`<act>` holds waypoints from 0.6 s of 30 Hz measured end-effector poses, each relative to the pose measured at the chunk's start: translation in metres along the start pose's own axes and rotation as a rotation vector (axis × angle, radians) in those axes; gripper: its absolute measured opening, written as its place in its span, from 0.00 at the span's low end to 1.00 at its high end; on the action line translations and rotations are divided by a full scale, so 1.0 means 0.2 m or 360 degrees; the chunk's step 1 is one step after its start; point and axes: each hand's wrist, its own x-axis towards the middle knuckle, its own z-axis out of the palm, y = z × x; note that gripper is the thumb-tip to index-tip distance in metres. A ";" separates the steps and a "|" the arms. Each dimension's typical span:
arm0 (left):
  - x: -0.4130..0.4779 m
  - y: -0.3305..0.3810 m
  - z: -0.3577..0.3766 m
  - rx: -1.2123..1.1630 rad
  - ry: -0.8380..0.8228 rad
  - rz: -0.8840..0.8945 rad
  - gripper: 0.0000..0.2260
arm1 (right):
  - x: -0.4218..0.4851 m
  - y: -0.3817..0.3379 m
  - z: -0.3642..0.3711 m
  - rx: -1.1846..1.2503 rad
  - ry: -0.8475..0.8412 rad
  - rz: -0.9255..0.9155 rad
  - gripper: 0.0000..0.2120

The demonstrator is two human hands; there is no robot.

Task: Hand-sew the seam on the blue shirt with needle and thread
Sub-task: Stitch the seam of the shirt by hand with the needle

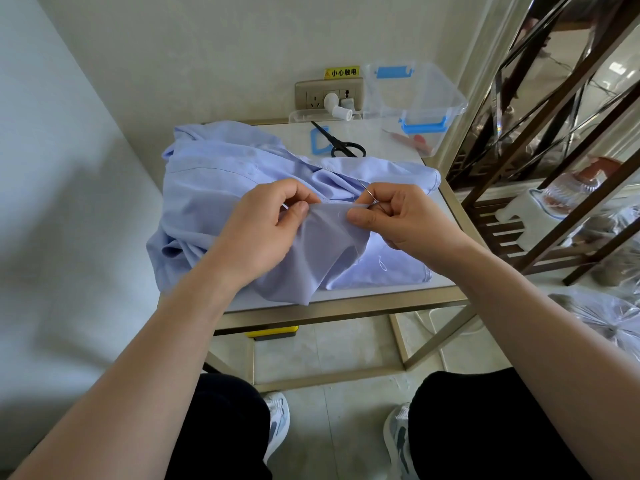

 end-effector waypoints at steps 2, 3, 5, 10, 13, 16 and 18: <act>0.00 0.00 0.02 0.0030 -0.0026 -0.0029 0.12 | 0.00 0.00 0.00 0.0007 0.0005 0.0000 0.08; 0.00 0.01 0.02 0.0044 -0.0035 -0.0031 0.12 | 0.00 0.01 0.00 0.0007 0.0010 -0.0001 0.08; 0.01 0.01 0.02 0.0034 -0.0041 -0.0036 0.12 | 0.01 0.01 0.00 0.0013 0.0015 -0.0003 0.09; 0.00 0.01 0.03 -0.0059 -0.0041 -0.0042 0.11 | 0.00 0.02 0.00 0.0059 -0.0004 0.0006 0.10; 0.01 0.02 0.04 -0.0193 -0.0108 -0.0074 0.15 | 0.00 0.02 0.00 0.0059 -0.0014 0.0015 0.10; 0.00 0.02 0.04 -0.0324 -0.0138 -0.0149 0.13 | 0.01 0.03 0.00 0.0044 -0.0015 0.0015 0.09; 0.01 0.01 0.03 -0.0348 -0.0110 -0.0148 0.06 | 0.01 0.03 0.00 0.0048 -0.0018 0.0015 0.09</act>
